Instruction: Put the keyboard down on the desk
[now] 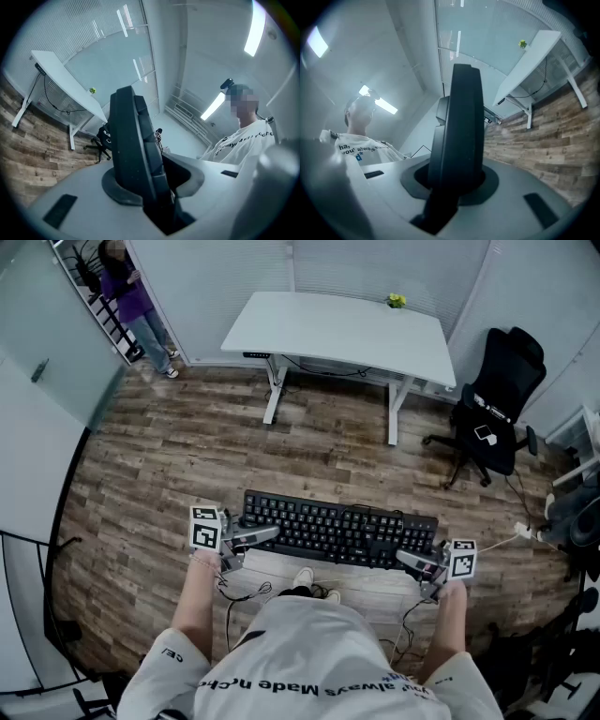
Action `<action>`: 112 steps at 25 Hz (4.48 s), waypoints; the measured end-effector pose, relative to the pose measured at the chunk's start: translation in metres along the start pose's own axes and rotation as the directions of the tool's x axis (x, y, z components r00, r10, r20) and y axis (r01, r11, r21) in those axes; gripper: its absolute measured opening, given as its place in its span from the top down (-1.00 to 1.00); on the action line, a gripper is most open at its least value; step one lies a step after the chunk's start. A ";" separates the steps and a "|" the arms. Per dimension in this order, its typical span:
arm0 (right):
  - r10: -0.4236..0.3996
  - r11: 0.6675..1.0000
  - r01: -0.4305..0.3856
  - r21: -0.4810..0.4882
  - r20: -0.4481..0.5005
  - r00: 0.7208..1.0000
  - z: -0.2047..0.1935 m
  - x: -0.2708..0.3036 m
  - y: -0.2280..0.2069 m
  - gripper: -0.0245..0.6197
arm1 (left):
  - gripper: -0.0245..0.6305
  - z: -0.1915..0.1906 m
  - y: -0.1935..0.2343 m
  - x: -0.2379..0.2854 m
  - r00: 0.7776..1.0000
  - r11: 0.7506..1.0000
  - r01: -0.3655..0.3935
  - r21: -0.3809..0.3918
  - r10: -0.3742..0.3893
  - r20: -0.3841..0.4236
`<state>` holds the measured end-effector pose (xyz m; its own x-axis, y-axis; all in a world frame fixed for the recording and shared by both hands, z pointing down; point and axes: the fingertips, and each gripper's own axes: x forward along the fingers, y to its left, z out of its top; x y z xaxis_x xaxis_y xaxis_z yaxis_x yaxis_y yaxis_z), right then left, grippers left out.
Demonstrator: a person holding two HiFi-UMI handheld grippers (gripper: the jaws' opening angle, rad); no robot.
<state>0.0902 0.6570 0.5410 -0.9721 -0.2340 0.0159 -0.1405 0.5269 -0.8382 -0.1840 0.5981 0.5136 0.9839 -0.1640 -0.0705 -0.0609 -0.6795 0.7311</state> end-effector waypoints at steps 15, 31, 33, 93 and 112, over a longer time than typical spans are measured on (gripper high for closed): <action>-0.019 1.000 0.019 -0.013 0.009 1.000 0.023 0.062 -0.016 0.57 | 0.48 0.034 0.038 -0.047 1.000 1.000 0.011 -0.012 -0.011 0.004; -0.028 1.000 0.028 -0.006 0.040 0.999 0.046 0.078 -0.050 0.55 | 0.48 0.059 0.080 -0.045 1.000 0.999 0.025 -0.028 -0.026 -0.017; -0.025 1.000 0.025 -0.005 0.033 0.999 0.057 0.074 -0.059 0.55 | 0.48 0.064 0.088 -0.037 1.000 0.999 0.021 -0.030 -0.021 -0.013; -0.027 0.994 0.026 0.105 0.007 1.000 0.447 0.050 -0.321 0.56 | 0.48 0.353 0.393 0.169 1.000 0.994 -0.022 -0.110 0.021 -0.013; -0.027 0.999 0.025 0.044 0.051 0.998 0.496 0.086 -0.336 0.56 | 0.48 0.417 0.423 0.160 0.999 0.999 0.005 -0.039 -0.006 -0.037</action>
<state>0.1465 0.0543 0.5532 -0.9571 -0.2897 0.0107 -0.1563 0.4847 -0.8606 -0.1226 -0.0137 0.5286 0.9898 -0.1334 -0.0503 -0.0494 -0.6518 0.7568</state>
